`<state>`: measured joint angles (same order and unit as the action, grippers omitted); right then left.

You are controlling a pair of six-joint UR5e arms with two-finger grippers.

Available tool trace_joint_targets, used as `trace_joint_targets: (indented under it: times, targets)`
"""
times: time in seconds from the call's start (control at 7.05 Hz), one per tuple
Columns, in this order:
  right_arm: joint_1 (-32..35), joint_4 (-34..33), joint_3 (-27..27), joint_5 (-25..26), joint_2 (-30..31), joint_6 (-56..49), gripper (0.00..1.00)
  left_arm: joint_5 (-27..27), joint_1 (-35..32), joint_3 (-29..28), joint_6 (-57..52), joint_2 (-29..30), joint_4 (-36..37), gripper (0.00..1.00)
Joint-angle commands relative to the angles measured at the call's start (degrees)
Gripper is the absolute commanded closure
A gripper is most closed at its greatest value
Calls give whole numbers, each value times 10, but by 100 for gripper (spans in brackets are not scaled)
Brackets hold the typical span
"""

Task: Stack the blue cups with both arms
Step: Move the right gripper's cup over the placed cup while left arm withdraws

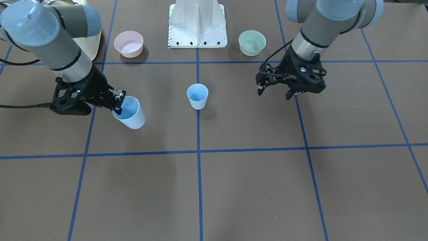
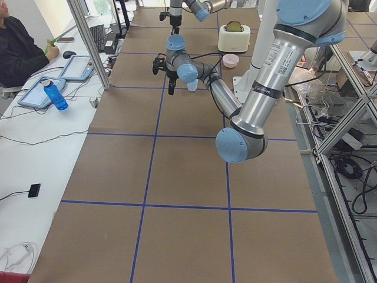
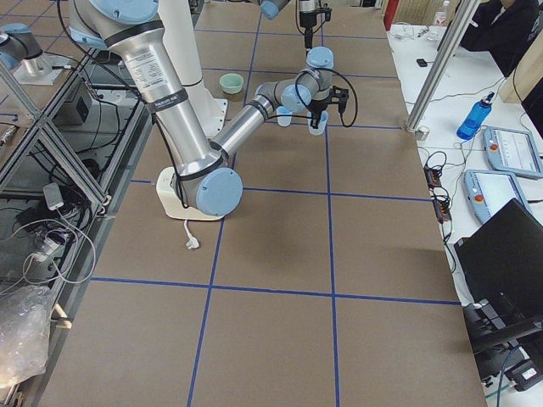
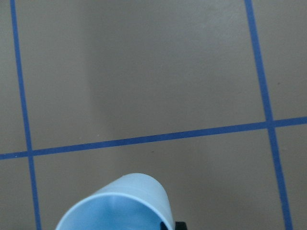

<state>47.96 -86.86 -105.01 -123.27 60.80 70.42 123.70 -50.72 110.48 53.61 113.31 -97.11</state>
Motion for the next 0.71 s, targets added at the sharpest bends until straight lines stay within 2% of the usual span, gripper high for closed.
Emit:
trace_joint_targets:
  times: [0.0, 0.28, 0.57]
  targets:
    - [-48, -14, -2, 41, -39, 69, 100, 49, -74, 10, -103, -67, -7, 2]
    - [-82, -20, -4, 72, -53, 102, 100, 50, -108, 12, -141, -105, -29, 2]
    - [-115, -20, -5, 96, -69, 138, 100, 51, -133, 11, -157, -153, -84, 2]
